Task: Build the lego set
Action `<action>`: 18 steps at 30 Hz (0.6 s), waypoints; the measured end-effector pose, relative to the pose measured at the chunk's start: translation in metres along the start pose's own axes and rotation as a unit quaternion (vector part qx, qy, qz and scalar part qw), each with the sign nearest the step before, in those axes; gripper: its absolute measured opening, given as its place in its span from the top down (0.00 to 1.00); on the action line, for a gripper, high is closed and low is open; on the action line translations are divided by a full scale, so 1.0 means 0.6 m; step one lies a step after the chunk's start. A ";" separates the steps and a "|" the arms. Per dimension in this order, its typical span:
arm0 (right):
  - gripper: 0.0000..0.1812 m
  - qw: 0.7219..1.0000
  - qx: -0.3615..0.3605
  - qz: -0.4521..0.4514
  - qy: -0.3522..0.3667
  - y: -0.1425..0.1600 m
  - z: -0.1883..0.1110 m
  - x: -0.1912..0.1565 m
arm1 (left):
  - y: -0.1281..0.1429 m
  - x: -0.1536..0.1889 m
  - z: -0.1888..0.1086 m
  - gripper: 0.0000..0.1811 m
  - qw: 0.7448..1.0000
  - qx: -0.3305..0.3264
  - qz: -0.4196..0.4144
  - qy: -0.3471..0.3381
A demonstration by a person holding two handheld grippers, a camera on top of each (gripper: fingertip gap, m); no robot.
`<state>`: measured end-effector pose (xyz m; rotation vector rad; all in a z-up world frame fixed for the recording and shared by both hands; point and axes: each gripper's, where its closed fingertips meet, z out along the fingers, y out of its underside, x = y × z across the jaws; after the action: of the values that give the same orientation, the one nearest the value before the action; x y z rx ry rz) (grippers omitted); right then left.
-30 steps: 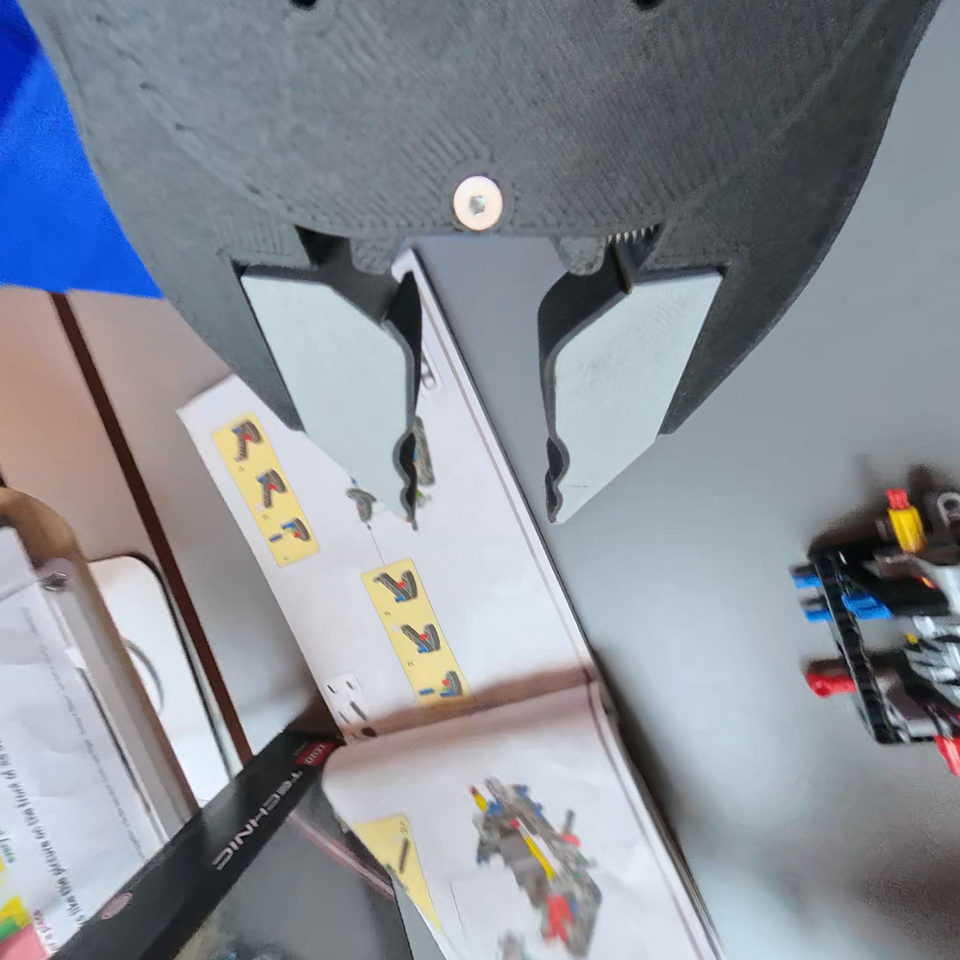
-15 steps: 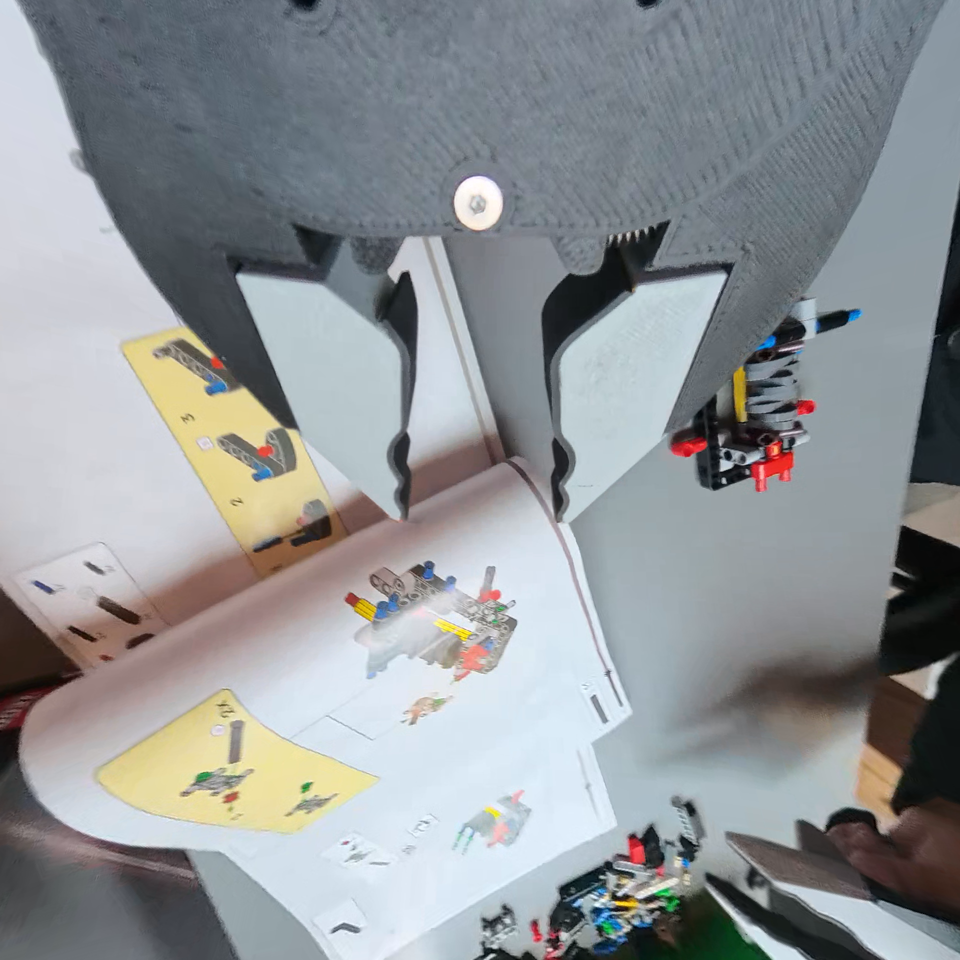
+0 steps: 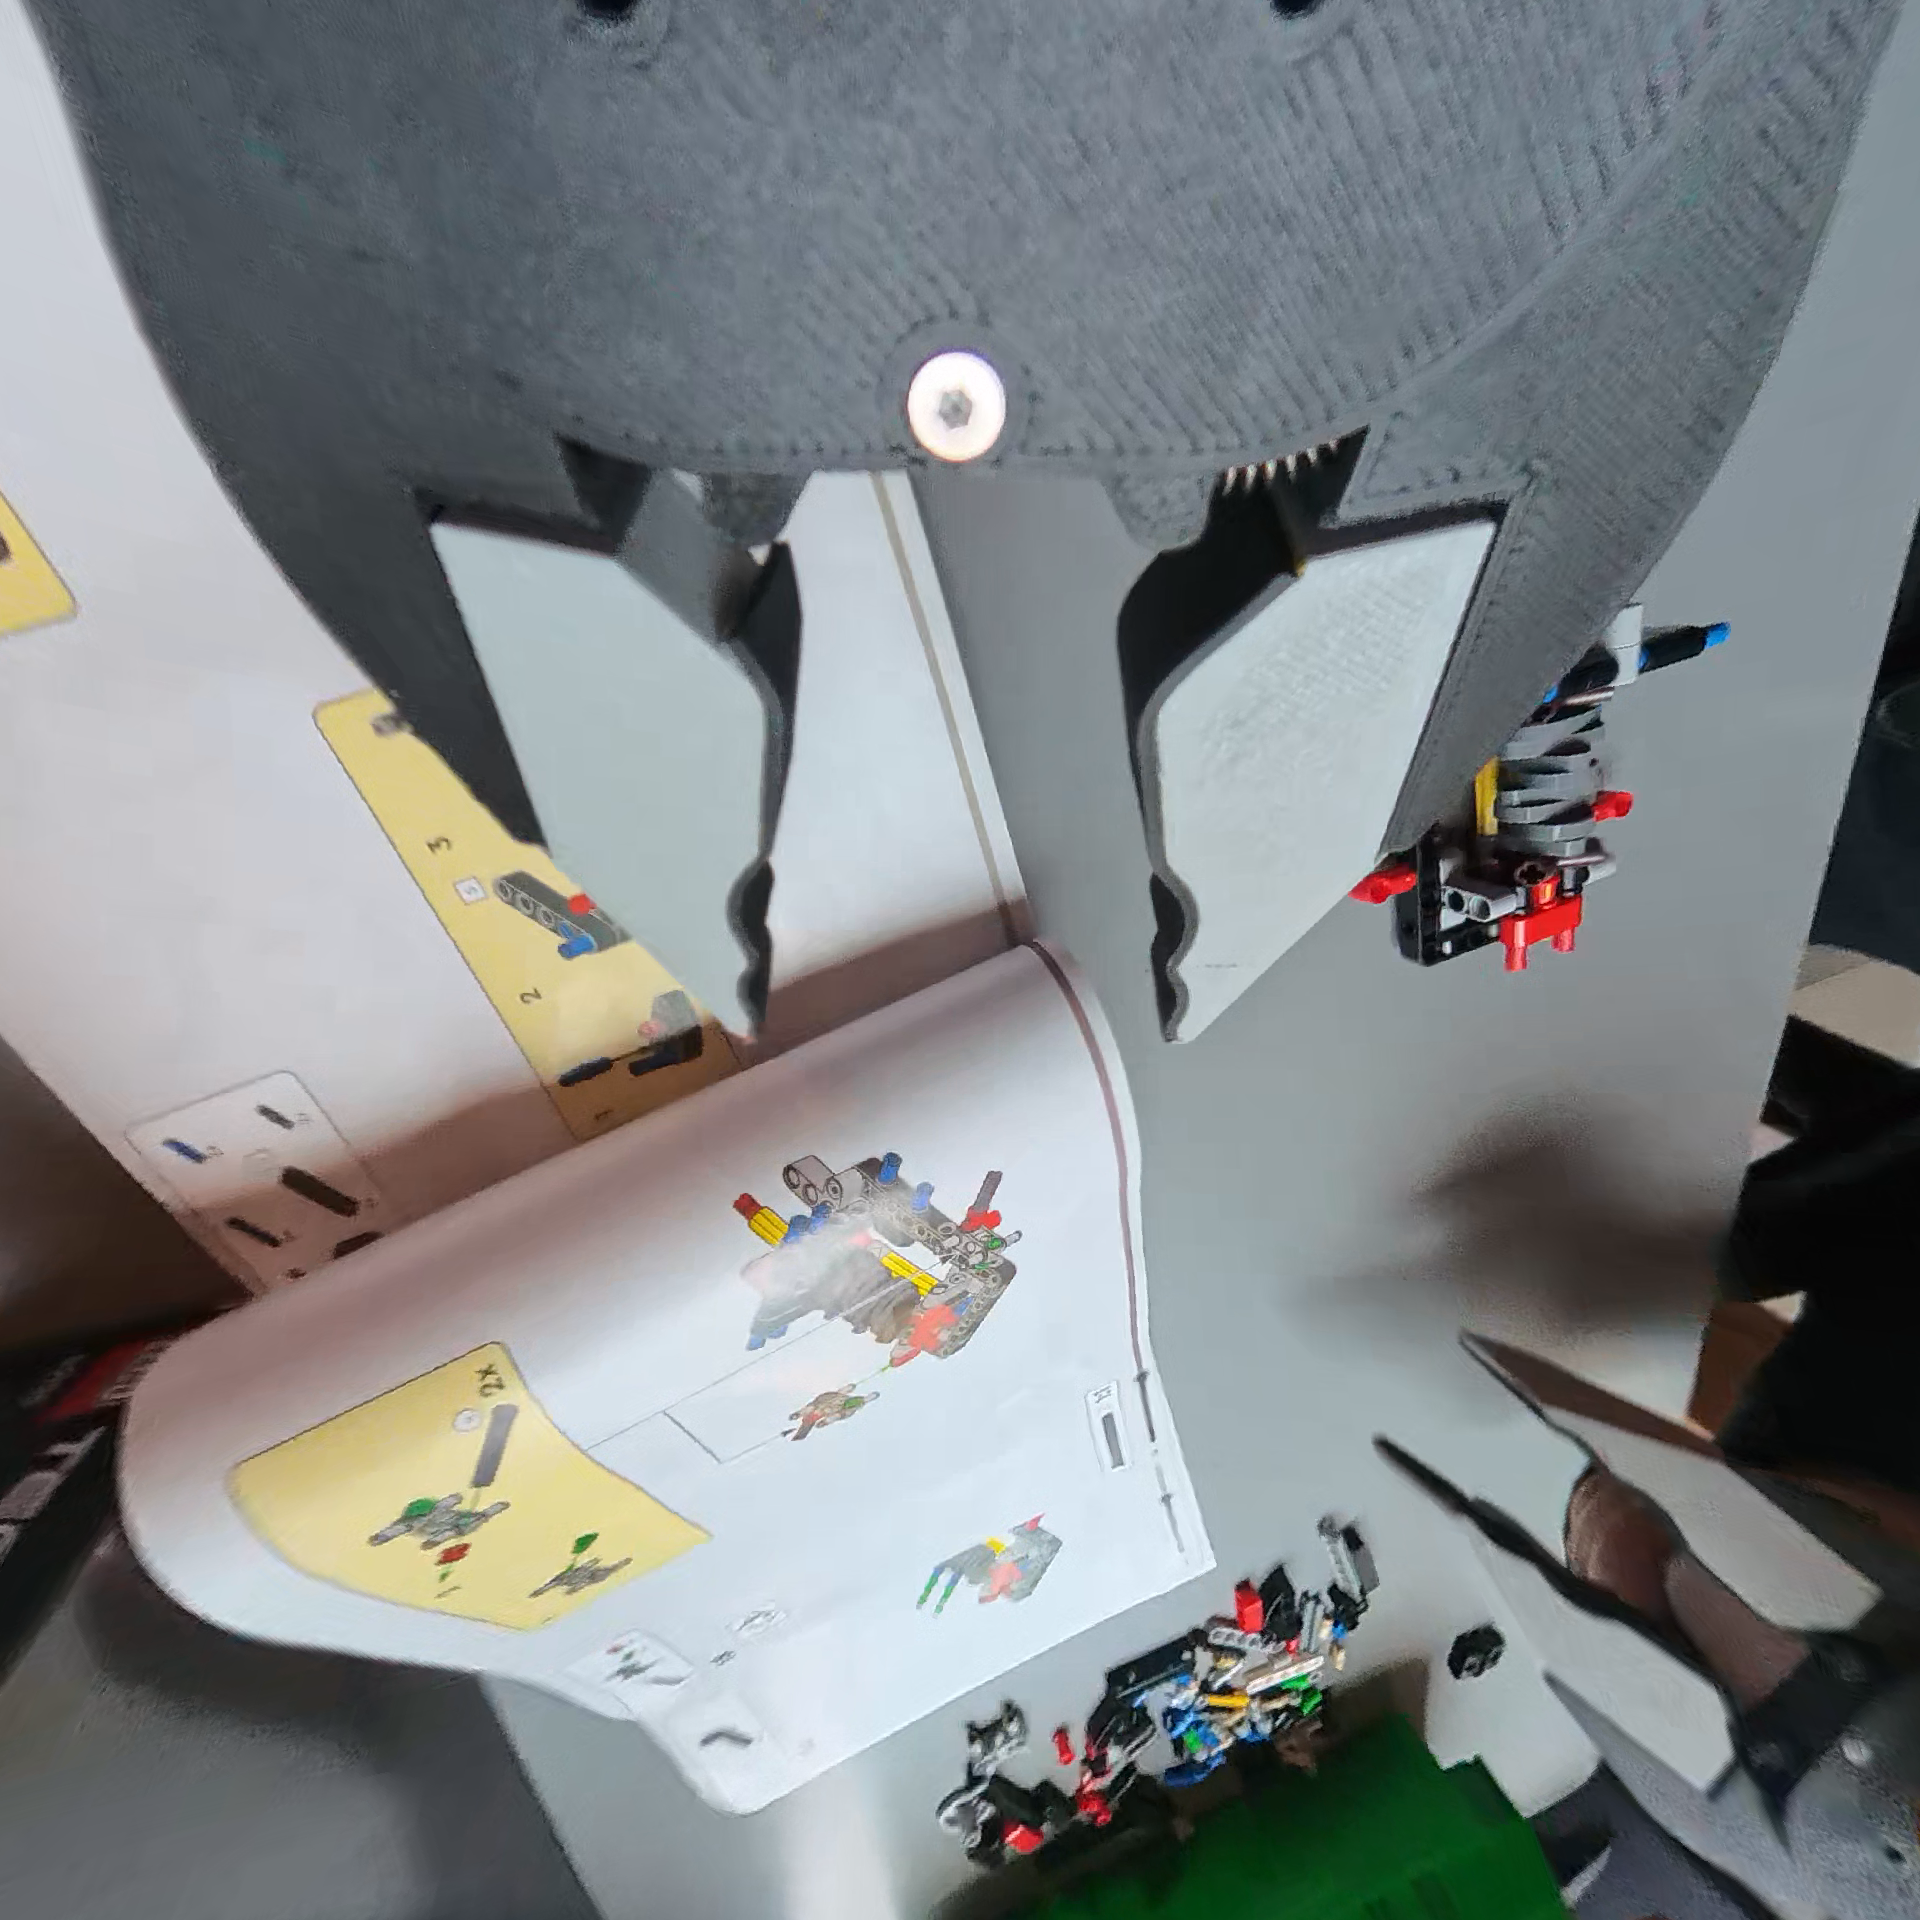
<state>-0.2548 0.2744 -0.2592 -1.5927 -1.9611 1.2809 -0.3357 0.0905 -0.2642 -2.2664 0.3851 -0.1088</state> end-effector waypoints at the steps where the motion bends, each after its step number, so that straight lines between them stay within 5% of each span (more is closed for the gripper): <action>1: 0.56 1.000 0.013 -0.010 0.017 -0.003 -0.006 -0.004 | -0.002 0.005 0.016 0.81 1.000 -0.012 0.017 -0.002; 6: 0.50 0.965 -0.020 -0.199 0.171 -0.012 0.022 -0.042 | -0.016 0.001 0.058 0.82 0.999 -0.023 0.025 -0.008; 10: 0.79 0.889 -0.072 -0.309 0.330 -0.023 0.033 -0.012 | -0.017 -0.004 0.059 0.83 1.000 -0.017 0.009 -0.009; 12: 0.82 0.879 -0.024 -0.282 0.384 -0.037 0.000 0.002 | -0.012 -0.008 0.054 0.84 1.000 -0.016 0.007 -0.014; 15: 0.63 0.905 0.047 -0.144 0.398 -0.022 -0.059 0.039 | -0.003 -0.008 0.050 0.85 1.000 -0.010 0.002 -0.012; 18: 0.62 0.920 0.097 0.004 0.380 0.019 -0.102 0.072 | 0.009 -0.003 0.053 0.85 1.000 -0.017 0.000 -0.001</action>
<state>-0.2188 0.3398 -0.2463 -1.6494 -1.2971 0.6600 -0.3324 0.1106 -0.2892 -2.3007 0.3881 -0.1018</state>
